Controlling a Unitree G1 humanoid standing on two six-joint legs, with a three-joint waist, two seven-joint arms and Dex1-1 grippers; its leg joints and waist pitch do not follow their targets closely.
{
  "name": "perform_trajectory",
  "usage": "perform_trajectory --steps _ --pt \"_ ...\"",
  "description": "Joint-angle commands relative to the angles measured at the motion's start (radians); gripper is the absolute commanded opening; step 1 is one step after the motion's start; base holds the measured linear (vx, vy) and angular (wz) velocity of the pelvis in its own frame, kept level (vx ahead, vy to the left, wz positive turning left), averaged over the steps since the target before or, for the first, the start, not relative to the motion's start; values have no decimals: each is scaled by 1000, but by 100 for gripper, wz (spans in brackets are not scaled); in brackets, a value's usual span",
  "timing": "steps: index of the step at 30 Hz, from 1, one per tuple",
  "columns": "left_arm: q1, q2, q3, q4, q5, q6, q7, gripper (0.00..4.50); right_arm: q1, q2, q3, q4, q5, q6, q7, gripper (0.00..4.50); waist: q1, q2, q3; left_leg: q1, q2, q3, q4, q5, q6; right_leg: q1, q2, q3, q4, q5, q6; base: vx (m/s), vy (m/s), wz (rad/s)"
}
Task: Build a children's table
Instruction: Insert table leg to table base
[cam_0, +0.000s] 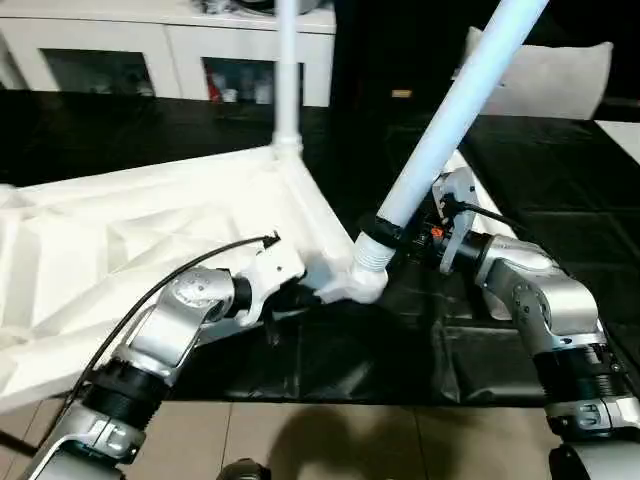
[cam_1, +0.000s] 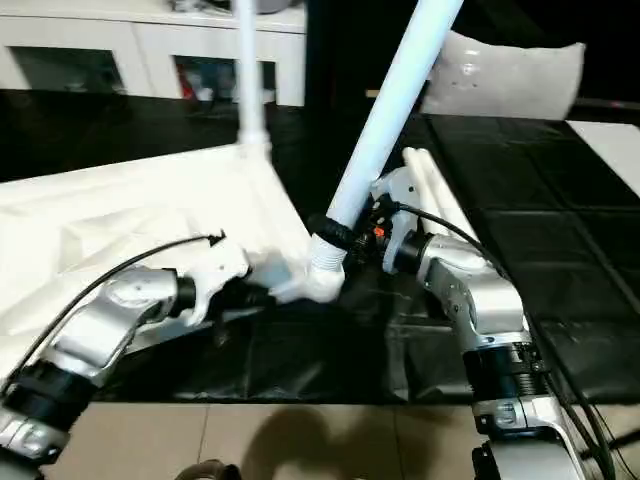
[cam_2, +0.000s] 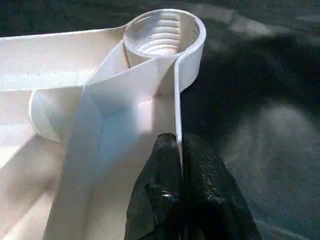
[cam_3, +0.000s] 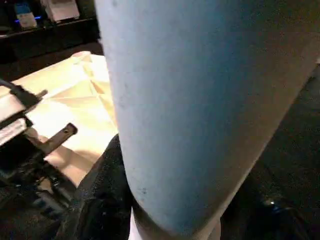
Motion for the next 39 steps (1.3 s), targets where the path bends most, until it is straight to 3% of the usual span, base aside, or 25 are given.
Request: perform_trajectory --steps 1,2,9,13,19,25,32,39 --pt "-18 -28 21 -29 -45 -35 8 0 -10 -13 -4 2 -4 -12 7 188 0 -1 -78 38 62 -28 -61 -133 25 40 -89 45 -67 -78 -218 0 0 0" --pt "-23 -28 22 -28 -61 -14 -14 44 -7 -14 -2 3 -5 -15 9 188 0 -1 -78 36 62 -29 -62 -133 20 41 -89 45 -66 -77 -217 0 0 0" --pt "-25 -22 17 3 -44 -41 -16 96 9 -19 7 1 -14 -19 20 188 -1 -5 -78 34 60 -29 -60 -140 19 43 -90 45 -67 -70 -217 0 0 0" --pt "-19 -8 13 21 -28 -53 -12 96 17 -24 14 -1 -20 -24 23 188 -2 -5 -78 34 60 -30 -60 -148 15 43 -90 45 -70 -106 -201 0 0 0" --pt "-17 41 -15 20 -1 5 -36 96 24 -32 19 -10 -21 -14 29 188 -3 -5 -79 36 60 -29 -59 -133 20 41 -88 44 -65 -79 -213 0 0 0" --pt "-15 39 -12 41 0 -9 -26 96 23 -31 24 0 -25 -16 29 188 -1 -4 -79 36 61 -30 -60 -141 14 42 -91 44 -65 -91 -215 0 0 0" --pt "-11 25 -15 52 -1 -35 -11 21 25 -33 31 14 -36 -18 31 188 -1 -5 -79 35 59 -30 -58 -142 14 42 -90 44 -66 -93 -215 0 0 0" --pt "-13 26 -29 72 4 -61 -29 5 23 -42 33 7 -38 -1 40 188 0 -5 -81 35 59 -30 -58 -137 19 44 -90 44 -64 -79 -215 0 0 0"
